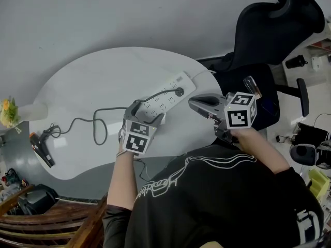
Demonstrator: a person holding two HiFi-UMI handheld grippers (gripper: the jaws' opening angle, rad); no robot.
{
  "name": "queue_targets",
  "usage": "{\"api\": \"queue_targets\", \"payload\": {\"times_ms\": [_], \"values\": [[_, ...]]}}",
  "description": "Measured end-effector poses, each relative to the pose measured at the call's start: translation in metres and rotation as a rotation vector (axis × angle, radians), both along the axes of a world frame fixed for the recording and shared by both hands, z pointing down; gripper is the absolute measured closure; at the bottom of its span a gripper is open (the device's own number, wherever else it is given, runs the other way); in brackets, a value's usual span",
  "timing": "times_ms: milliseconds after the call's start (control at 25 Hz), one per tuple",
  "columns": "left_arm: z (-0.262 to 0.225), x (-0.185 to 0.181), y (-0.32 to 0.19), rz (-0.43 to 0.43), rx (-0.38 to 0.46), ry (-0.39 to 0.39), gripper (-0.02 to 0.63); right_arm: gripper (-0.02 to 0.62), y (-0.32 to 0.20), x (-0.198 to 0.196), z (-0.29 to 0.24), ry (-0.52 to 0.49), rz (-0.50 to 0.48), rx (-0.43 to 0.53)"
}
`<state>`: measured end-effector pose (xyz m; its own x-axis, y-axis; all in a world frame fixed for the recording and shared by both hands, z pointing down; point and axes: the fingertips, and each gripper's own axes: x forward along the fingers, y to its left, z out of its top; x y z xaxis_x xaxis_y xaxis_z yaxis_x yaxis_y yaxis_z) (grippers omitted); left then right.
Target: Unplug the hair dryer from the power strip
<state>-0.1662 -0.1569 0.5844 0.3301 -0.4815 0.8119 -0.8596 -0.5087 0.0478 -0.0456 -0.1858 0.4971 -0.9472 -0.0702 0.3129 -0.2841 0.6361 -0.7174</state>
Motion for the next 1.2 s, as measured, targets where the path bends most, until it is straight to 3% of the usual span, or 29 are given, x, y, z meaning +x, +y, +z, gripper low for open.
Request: {"api": "queue_targets", "payload": {"times_ms": [280, 520, 560, 640, 680, 880, 1000, 1200], "values": [[-0.001, 0.001, 0.000, 0.001, -0.006, -0.017, 0.245, 0.597, -0.010, -0.009, 0.015, 0.093, -0.046, 0.158], [0.001, 0.001, 0.000, -0.004, 0.004, -0.023, 0.245, 0.589, -0.022, -0.022, 0.030, 0.233, -0.085, 0.434], [0.001, 0.002, 0.000, -0.005, 0.005, -0.023, 0.245, 0.580, -0.025, -0.024, 0.032, 0.252, -0.087, 0.470], [0.001, 0.002, 0.000, -0.006, 0.009, -0.023, 0.245, 0.502, -0.029, -0.029, 0.035, 0.288, -0.092, 0.530], [0.001, 0.001, 0.000, -0.007, 0.009, -0.024, 0.245, 0.500, -0.031, -0.031, 0.038, 0.306, -0.095, 0.556], [0.001, 0.001, 0.002, -0.008, 0.005, -0.021, 0.245, 0.519, -0.036, -0.039, 0.050, 0.378, -0.092, 0.634], [0.002, 0.001, 0.001, -0.007, 0.011, -0.021, 0.245, 0.565, -0.037, -0.039, 0.054, 0.402, -0.087, 0.661], [0.003, 0.001, 0.001, -0.012, 0.009, -0.029, 0.243, 0.568, -0.035, -0.042, 0.054, 0.445, -0.083, 0.703]]}}
